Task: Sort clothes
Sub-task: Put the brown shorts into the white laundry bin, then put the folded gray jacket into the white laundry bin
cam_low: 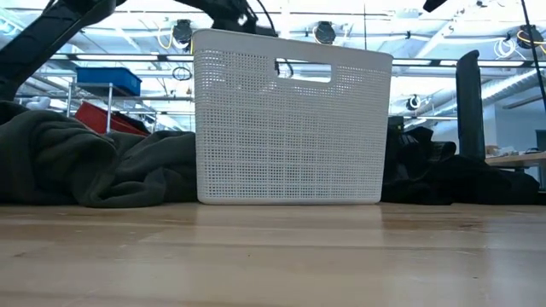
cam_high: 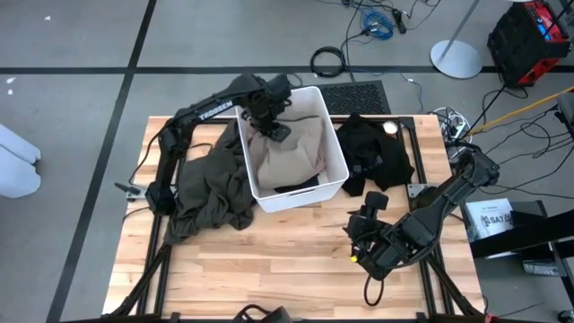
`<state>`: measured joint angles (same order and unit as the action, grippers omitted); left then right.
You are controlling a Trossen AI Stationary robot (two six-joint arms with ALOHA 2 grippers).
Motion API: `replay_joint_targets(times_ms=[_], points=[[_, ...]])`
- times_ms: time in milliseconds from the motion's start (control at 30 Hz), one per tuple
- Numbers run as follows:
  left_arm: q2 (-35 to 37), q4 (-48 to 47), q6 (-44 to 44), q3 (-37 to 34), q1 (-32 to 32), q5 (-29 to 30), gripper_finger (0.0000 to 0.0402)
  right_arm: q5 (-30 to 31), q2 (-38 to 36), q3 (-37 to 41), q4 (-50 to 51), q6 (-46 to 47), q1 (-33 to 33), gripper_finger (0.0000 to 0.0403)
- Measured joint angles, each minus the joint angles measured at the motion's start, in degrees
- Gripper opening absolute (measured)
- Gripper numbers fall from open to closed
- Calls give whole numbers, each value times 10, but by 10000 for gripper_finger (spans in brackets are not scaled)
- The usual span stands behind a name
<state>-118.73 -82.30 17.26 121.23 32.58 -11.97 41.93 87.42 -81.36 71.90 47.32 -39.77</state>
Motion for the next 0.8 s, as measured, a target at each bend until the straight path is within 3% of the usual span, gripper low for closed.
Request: replay_joint_targets(times_ms=[267,567,800], points=[[8,-47,3,139,0,5,198,0,0,0,-2,-8,0,194],[148,-56,17,129,-16,109,198,0,0,0,-18,-27,3,194],[253,-77,19,101,-128,155,198,-16,0,0,-119,-122,20,194]])
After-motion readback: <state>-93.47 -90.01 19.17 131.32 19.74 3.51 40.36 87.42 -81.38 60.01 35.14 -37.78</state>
